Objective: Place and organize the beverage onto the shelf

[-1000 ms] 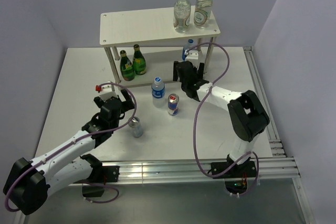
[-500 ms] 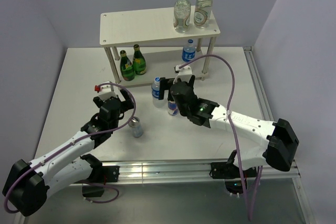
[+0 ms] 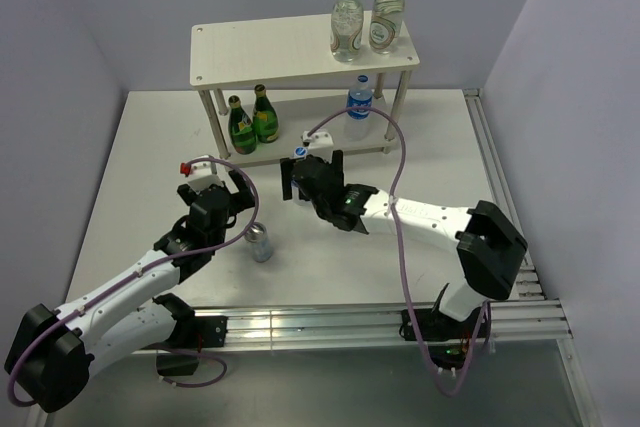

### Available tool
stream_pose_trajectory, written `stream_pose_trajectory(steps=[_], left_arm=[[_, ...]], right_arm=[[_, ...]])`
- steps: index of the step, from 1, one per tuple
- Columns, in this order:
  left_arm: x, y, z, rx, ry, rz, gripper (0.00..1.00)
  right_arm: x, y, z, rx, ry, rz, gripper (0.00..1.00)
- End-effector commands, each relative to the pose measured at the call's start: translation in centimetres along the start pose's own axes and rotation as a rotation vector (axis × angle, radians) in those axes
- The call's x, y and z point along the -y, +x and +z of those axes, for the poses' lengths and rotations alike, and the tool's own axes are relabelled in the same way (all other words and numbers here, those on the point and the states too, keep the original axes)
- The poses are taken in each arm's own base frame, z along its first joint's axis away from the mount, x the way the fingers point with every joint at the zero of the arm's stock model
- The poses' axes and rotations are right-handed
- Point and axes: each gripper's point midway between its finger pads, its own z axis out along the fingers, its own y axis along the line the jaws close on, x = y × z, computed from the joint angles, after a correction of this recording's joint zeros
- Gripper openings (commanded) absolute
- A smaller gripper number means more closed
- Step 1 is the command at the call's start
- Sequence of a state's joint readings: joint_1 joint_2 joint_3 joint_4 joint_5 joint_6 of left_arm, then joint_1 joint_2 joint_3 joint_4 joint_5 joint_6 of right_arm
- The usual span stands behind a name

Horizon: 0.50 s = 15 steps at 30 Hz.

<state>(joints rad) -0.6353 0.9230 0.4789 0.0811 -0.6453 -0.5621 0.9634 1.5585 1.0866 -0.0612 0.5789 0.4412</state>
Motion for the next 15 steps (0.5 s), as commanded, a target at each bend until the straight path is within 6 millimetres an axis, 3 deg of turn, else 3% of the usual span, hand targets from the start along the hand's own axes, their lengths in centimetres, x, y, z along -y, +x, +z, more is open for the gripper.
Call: stream_pose_trajectory(steps=[1,11,15], left_arm=[[0.1,-1.3,-0.2,0.029,-0.003,-0.020,0.99],[0.5,-1.2,-0.1,0.025,0.013,-0.024,0.99],[0.5,-1.2,-0.1,0.023,0.013,-0.020,0.99]], right_arm=[[-1.7,-2.7,0.6,0.063,-0.028,0.044,1.00],[-1.6,-2.3,4.7,0.085,0.025,0.054,0.99],[-1.3,-2.1,6.5,0.116,0.074,0.043,0.83]])
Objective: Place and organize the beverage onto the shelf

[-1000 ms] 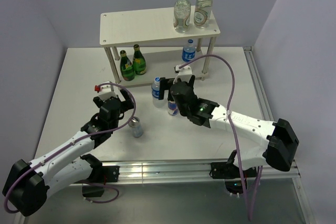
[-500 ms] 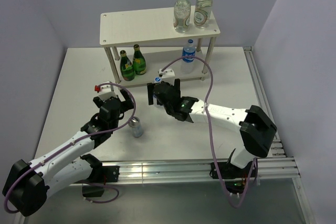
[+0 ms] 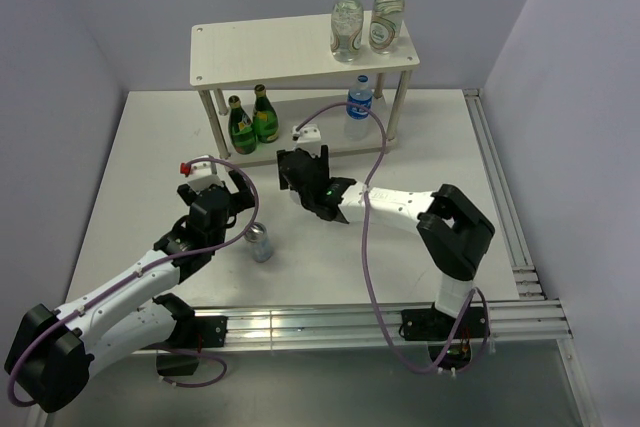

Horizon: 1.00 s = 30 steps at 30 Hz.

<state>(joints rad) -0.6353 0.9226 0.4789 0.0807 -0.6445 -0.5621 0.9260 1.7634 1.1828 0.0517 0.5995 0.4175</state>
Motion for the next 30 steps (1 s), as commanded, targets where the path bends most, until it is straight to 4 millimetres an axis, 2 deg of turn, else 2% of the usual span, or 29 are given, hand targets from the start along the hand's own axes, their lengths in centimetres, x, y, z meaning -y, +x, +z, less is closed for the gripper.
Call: stream_pose_trajectory(steps=[1,3,4,6,7,9,10,12,19,25,30], left_arm=[[0.5,-1.2,-0.1,0.027,0.013,-0.022,0.99],[0.5,-1.2,-0.1,0.023,0.011,-0.019,0.99],[0.5,-1.2,-0.1,0.024,0.013,-0.020,0.99],[0.5,-1.1,-0.1,0.023,0.014,-0.020,0.99],[0.5,-1.1,0.0,0.023,0.012,-0.019,0.99],[0.5,-1.2,-0.1,0.025,0.015,-0.022,0.99],[0.5,-1.2,-0.1,0.025,0.015,-0.023,0.99],[0.6,-1.3,-0.1,0.027,0.016,-0.025,0.99],[0.4,-1.3,-0.2,0.029,0.014,-0.025,0.99],[0.5,-1.2,-0.1,0.025,0.015,-0.023,0.99],[0.6,-1.1,-0.1,0.024,0.018,-0.021,0.99]], right_arm=[[-0.5,-3.0,1.3,0.103,0.036,0.049,0.71],[-0.4,-3.2,1.7,0.113,0.047,0.046,0.57],[-0.4,-3.4,1.7,0.119,0.051,0.048,0.46],[-0.2,-4.0,1.5,0.131,0.055,0.053,0.36],[-0.1,-4.3,1.3,0.137,0.058,0.053,0.27],[0.2,-5.7,0.6,0.162,0.065,0.059,0.18],[0.6,-6.4,0.3,0.179,0.084,0.064,0.10],[1.1,-8.3,-0.6,0.216,0.100,0.069,0.02],[4.3,-15.1,-3.0,0.332,0.148,0.140,0.00],[6.8,-18.3,-2.9,0.395,0.193,0.165,0.00],[8.3,-19.6,-1.7,0.415,0.212,0.183,0.00]])
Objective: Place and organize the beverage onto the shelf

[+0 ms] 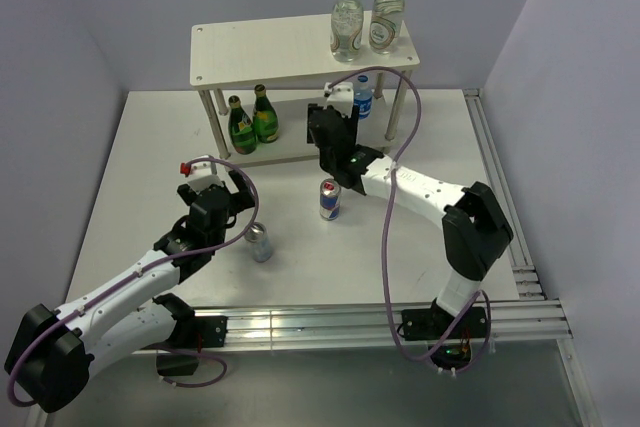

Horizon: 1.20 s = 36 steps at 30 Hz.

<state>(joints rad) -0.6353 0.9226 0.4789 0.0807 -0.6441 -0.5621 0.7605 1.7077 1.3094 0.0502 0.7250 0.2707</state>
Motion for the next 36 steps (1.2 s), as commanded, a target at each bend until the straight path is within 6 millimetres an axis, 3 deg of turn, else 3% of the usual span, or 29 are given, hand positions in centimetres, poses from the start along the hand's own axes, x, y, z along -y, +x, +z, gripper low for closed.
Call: stream_pose_trajectory(steps=[1,13,22,23,24,26,27,30,35,36], left_arm=[[0.5,-1.1,0.0,0.022,0.015,-0.020,0.99],[0.4,-0.5,0.3,0.008,0.003,-0.006,0.99],[0.4,-0.3,0.4,0.003,0.004,-0.003,0.99],[0.4,-0.3,0.4,0.003,0.002,-0.003,0.99],[0.5,-0.4,0.4,0.005,0.001,-0.003,0.99],[0.4,-0.3,0.5,0.002,-0.001,-0.001,0.99],[0.4,-0.3,0.5,0.002,-0.001,-0.001,0.99],[0.5,-0.3,0.5,0.002,0.001,-0.002,0.99],[0.4,-0.2,0.5,0.001,0.000,-0.002,0.99],[0.5,-0.2,0.5,0.000,0.002,-0.002,0.99]], right_arm=[[0.5,-9.2,-0.5,0.211,0.011,0.178,0.00],[1.1,-9.4,4.6,0.240,0.041,0.234,0.00],[0.4,-8.2,6.7,0.217,0.053,0.213,0.00],[0.4,-7.9,6.7,0.206,0.057,0.205,0.05],[0.4,-7.8,6.8,0.203,0.055,0.206,0.21],[0.3,-7.2,6.9,0.192,0.050,0.204,0.41],[0.3,-7.0,6.8,0.189,0.047,0.202,0.58],[0.4,-6.3,6.8,0.177,0.047,0.201,0.72],[0.6,-5.9,6.5,0.168,0.043,0.200,0.79],[0.6,-5.5,6.5,0.161,0.039,0.194,0.85]])
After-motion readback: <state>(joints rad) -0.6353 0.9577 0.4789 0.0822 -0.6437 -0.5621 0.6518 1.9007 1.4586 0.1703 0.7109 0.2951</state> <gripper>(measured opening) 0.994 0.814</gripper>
